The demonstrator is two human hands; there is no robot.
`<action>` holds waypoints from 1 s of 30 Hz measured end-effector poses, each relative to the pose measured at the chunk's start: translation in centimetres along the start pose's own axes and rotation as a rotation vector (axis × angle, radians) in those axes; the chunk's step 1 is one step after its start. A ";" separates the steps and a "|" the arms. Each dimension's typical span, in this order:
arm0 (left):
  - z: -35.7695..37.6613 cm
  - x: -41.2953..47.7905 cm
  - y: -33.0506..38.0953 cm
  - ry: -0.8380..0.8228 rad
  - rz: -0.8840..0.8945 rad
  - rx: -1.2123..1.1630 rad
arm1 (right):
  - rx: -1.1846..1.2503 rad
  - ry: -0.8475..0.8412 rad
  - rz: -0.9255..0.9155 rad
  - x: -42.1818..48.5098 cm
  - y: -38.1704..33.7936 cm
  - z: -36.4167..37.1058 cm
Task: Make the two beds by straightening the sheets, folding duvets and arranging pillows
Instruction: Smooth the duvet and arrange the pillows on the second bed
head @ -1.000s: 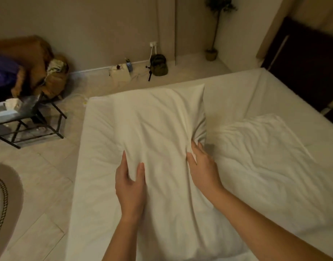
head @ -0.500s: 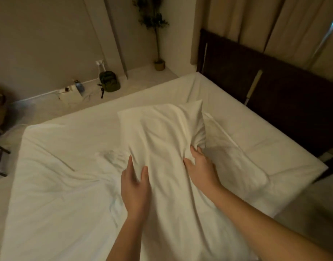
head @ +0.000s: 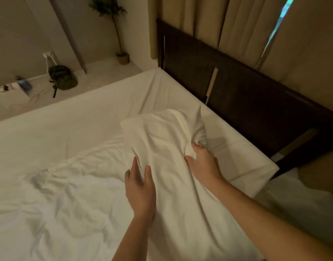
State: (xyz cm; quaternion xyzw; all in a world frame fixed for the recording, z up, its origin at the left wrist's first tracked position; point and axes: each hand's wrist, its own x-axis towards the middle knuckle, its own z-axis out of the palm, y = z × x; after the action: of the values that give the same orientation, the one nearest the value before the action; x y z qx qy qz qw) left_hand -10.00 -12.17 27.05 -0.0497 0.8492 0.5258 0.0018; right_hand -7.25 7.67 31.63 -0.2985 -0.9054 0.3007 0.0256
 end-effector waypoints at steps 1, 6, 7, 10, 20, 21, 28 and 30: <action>1.9 0.7 0.7 -0.011 0.002 -0.009 | 0.003 0.007 0.010 1.6 0.8 -0.7; 10.4 4.1 4.9 -0.011 0.000 -0.032 | 0.050 0.028 0.017 9.6 4.6 -4.6; 11.9 4.8 5.8 -0.011 0.004 -0.036 | 0.059 0.031 0.020 11.3 5.3 -5.4; 16.6 6.9 7.8 -0.003 0.006 -0.032 | 0.060 0.053 0.011 16.1 7.2 -7.4; 34.9 12.7 12.3 0.140 -0.068 -0.072 | 0.003 -0.011 -0.118 35.1 15.4 -11.5; 37.0 13.3 12.4 0.157 -0.088 -0.086 | 0.005 -0.024 -0.136 37.3 16.5 -11.6; 47.9 18.1 11.0 0.256 -0.135 -0.104 | 0.027 -0.080 -0.201 49.6 21.6 -10.0; 49.9 19.8 10.3 0.277 -0.128 -0.096 | 0.041 -0.075 -0.226 52.0 22.5 -9.0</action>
State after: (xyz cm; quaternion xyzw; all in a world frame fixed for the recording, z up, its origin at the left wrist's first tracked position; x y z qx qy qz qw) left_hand -33.01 35.32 12.80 -0.1760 0.8102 0.5528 -0.0841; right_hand -36.08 55.74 19.49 -0.1826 -0.9272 0.3254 0.0315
